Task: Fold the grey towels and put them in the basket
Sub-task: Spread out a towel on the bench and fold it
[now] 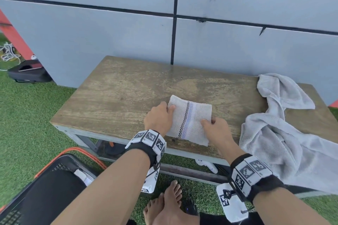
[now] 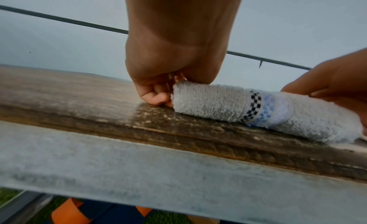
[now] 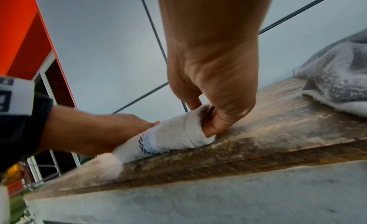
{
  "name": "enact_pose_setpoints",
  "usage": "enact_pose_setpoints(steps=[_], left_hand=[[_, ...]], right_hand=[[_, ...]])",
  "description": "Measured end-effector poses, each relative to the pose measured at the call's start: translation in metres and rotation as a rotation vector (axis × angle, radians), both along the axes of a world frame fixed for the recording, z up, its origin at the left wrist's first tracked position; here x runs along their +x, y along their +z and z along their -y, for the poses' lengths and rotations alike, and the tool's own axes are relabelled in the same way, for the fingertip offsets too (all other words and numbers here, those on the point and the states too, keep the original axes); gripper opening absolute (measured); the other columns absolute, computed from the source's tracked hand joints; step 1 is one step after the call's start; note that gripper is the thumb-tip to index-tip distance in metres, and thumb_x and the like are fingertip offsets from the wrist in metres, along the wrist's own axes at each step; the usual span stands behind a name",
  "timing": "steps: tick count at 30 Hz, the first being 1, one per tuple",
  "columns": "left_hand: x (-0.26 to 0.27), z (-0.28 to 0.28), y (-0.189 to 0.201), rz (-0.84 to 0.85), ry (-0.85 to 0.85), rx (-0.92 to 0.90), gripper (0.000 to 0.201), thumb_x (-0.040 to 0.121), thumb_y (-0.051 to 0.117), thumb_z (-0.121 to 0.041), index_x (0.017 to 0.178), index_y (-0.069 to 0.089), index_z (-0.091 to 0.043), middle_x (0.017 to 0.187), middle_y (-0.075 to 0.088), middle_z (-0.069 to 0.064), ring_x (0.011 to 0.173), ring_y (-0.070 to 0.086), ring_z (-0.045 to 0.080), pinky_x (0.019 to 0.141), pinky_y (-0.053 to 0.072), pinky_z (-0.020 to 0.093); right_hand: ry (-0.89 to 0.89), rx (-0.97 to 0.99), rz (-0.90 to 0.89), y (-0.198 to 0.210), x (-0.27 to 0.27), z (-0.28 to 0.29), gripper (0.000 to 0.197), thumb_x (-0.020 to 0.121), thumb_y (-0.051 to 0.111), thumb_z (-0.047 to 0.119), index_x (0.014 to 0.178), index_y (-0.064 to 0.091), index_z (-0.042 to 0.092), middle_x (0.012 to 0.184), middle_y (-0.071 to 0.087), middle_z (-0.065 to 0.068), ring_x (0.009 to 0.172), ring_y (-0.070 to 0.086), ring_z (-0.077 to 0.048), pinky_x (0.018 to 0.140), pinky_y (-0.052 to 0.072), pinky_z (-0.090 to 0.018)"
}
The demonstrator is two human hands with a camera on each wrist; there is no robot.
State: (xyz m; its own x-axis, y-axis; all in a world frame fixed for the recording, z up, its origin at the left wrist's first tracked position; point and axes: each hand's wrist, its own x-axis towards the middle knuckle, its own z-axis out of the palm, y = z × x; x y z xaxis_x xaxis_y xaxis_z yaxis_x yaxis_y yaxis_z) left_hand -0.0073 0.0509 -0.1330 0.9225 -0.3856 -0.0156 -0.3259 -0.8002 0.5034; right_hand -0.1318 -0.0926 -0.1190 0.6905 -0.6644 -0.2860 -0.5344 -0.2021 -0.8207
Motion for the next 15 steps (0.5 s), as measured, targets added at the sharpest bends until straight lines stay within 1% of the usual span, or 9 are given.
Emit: enact_pose_setpoints(steps=[1, 3, 5, 6, 7, 8, 10, 12, 15], left_hand=[[-0.001, -0.002, 0.001, 0.021, -0.008, -0.048, 0.033, 0.104, 0.037, -0.048, 0.097, 0.046, -0.018, 0.092, 0.062, 0.005, 0.077, 0.060, 0.026, 0.066, 0.050, 0.038], [-0.004, -0.003, 0.001, 0.223, -0.097, -0.139, 0.024, 0.103, 0.043, -0.039, 0.108, 0.047, -0.016, 0.104, 0.056, 0.003, 0.088, 0.056, 0.020, 0.073, 0.049, 0.035], [-0.011, 0.000, -0.003, 0.389, -0.279, -0.130, 0.026, 0.102, 0.043, -0.035, 0.119, 0.051, -0.016, 0.120, 0.053, 0.000, 0.107, 0.053, 0.017, 0.090, 0.049, 0.036], [-0.014, 0.002, -0.008, 0.388, -0.374, -0.080, 0.032, 0.104, 0.040, -0.036, 0.128, 0.050, -0.017, 0.132, 0.052, -0.001, 0.121, 0.049, 0.017, 0.100, 0.046, 0.039], [-0.018, 0.004, -0.014, 0.339, -0.439, -0.013, 0.041, 0.106, 0.034, -0.038, 0.140, 0.045, -0.019, 0.148, 0.045, -0.001, 0.138, 0.039, 0.017, 0.110, 0.038, 0.043], [-0.020, 0.005, -0.019, 0.269, -0.465, 0.050, 0.049, 0.107, 0.028, -0.041, 0.152, 0.034, -0.022, 0.161, 0.030, -0.003, 0.150, 0.023, 0.015, 0.118, 0.028, 0.045], [-0.018, 0.006, -0.027, 0.165, -0.448, 0.111, 0.056, 0.107, 0.017, -0.042, 0.161, 0.013, -0.026, 0.168, 0.005, -0.009, 0.155, -0.002, 0.011, 0.123, 0.012, 0.049], [-0.015, 0.007, -0.030, 0.130, -0.443, 0.116, 0.056, 0.108, 0.015, -0.040, 0.161, 0.006, -0.027, 0.168, -0.004, -0.012, 0.154, -0.010, 0.008, 0.124, 0.006, 0.052], [-0.011, 0.007, -0.028, 0.106, -0.437, 0.109, 0.055, 0.107, 0.014, -0.039, 0.161, 0.005, -0.031, 0.168, -0.007, -0.013, 0.153, -0.014, 0.008, 0.125, 0.002, 0.052]], right_hand=[[-0.015, -0.042, 0.024, 0.000, 0.000, 0.000, 0.022, 0.098, 0.055, 0.030, 0.101, 0.055, 0.008, 0.088, 0.064, -0.006, 0.071, 0.060, -0.018, 0.053, 0.045, -0.028], [0.020, -0.379, 0.072, 0.001, 0.000, -0.001, 0.026, 0.094, 0.059, 0.029, 0.109, 0.048, 0.011, 0.104, 0.058, -0.005, 0.092, 0.056, -0.022, 0.073, 0.049, -0.036], [0.156, -0.767, 0.150, 0.001, 0.002, -0.006, 0.034, 0.091, 0.060, 0.022, 0.121, 0.048, 0.012, 0.122, 0.051, -0.006, 0.113, 0.046, -0.025, 0.096, 0.044, -0.042], [0.258, -0.868, 0.151, 0.002, 0.006, -0.008, 0.039, 0.092, 0.057, 0.021, 0.129, 0.048, 0.013, 0.132, 0.048, -0.008, 0.123, 0.043, -0.026, 0.104, 0.041, -0.046], [0.371, -0.899, 0.103, -0.001, 0.010, -0.009, 0.043, 0.096, 0.052, 0.023, 0.138, 0.046, 0.014, 0.145, 0.043, -0.008, 0.135, 0.037, -0.027, 0.113, 0.035, -0.048], [0.470, -0.885, 0.016, -0.003, 0.013, -0.010, 0.048, 0.101, 0.043, 0.027, 0.148, 0.039, 0.015, 0.157, 0.033, -0.007, 0.146, 0.027, -0.025, 0.120, 0.027, -0.047], [0.576, -0.781, -0.151, -0.015, 0.018, -0.008, 0.057, 0.108, 0.023, 0.040, 0.160, 0.016, 0.019, 0.169, 0.008, 0.000, 0.156, 0.002, -0.017, 0.125, 0.008, -0.046], [0.578, -0.700, -0.214, -0.023, 0.020, -0.005, 0.060, 0.107, 0.013, 0.048, 0.161, 0.004, 0.026, 0.169, -0.007, 0.005, 0.155, -0.011, -0.011, 0.125, 0.000, -0.049], [0.549, -0.711, -0.230, -0.027, 0.023, -0.006, 0.060, 0.106, 0.012, 0.050, 0.161, 0.002, 0.028, 0.169, -0.012, 0.005, 0.154, -0.015, -0.012, 0.125, -0.002, -0.051]])
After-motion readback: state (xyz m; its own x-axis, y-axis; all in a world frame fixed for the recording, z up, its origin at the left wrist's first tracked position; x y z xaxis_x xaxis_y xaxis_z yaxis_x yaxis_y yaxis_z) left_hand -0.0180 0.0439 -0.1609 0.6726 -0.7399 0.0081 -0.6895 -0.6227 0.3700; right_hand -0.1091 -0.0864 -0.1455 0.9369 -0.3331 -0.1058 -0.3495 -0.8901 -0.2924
